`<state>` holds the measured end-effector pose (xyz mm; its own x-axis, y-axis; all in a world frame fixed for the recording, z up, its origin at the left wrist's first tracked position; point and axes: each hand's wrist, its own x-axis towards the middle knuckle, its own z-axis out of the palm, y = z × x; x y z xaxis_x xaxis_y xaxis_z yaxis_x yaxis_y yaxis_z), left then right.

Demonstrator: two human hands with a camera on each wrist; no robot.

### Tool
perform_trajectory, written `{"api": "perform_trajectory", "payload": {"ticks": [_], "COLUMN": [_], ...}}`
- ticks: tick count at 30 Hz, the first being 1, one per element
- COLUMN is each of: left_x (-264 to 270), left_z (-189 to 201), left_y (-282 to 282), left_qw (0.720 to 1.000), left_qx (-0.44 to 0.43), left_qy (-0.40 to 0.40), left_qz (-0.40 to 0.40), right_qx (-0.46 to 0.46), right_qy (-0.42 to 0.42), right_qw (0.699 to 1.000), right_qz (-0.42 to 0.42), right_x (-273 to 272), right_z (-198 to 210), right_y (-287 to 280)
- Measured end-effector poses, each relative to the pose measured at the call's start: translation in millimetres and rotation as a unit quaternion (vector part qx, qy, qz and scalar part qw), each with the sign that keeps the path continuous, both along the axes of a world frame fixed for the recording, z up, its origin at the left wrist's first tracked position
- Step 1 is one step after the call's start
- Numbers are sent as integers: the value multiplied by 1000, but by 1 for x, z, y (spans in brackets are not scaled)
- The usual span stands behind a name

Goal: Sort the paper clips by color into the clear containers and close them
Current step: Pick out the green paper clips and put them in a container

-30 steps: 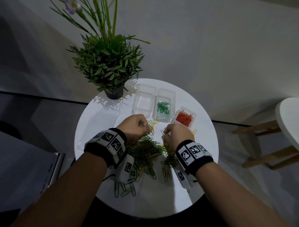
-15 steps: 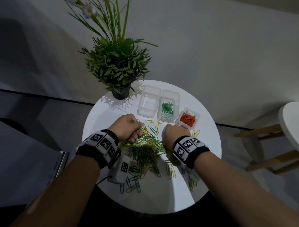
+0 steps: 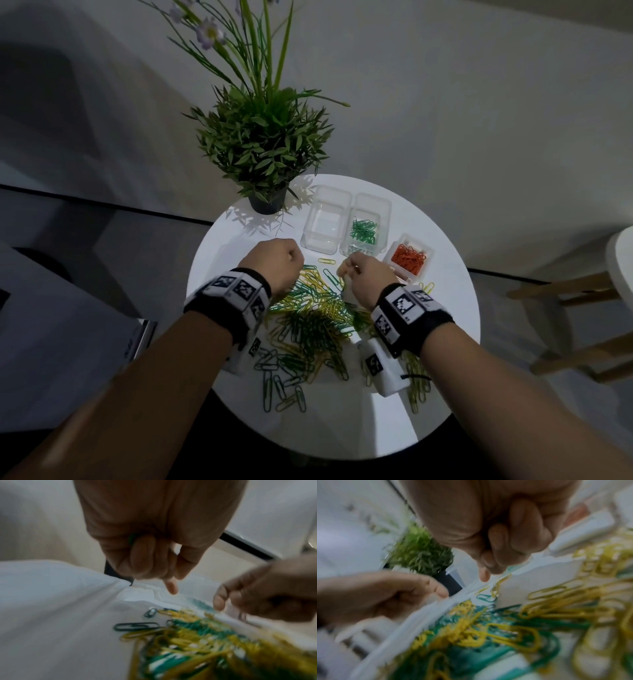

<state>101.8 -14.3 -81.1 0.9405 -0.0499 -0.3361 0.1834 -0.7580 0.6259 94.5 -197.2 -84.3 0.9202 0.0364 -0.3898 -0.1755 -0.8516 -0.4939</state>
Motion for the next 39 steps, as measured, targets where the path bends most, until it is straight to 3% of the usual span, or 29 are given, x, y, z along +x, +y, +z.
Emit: {"api": "perform_trajectory", "payload": {"ticks": [3,5,9,15,22,26,30,39], "left_x": [4,8,11,15,1,-10,-20,-26], "left_z": [3,2,-1,-6,-8,-9,-10,-5], "left_y": [-8,-12,-16,-17,17,28,28,29], "left_qw": [986,977,967,964,995,998,991,961], "left_qx": [147,187,216,219,75,-13,-130,-243], "left_qy": [-52,-66,-74,-65,-37,-32,12,121], "left_qz": [-53,-82,-115,-135,-60,-44,1,48], "right_qx": [-100,-139,-190,-176,-177,-164,-148,-83], "right_qy": [-49,-60,-45,20,-12,30,61,39], "right_qw": [991,984,973,979,980,982,983,992], "right_qz": [74,99,124,101,93,92,91,81], "right_x": [2,3,9,19,10,16,17,-9], "right_z": [-2,-2,-8,-15,-19,-16,-14,13], "right_y": [9,14,20,23,15,22,21,-4]}}
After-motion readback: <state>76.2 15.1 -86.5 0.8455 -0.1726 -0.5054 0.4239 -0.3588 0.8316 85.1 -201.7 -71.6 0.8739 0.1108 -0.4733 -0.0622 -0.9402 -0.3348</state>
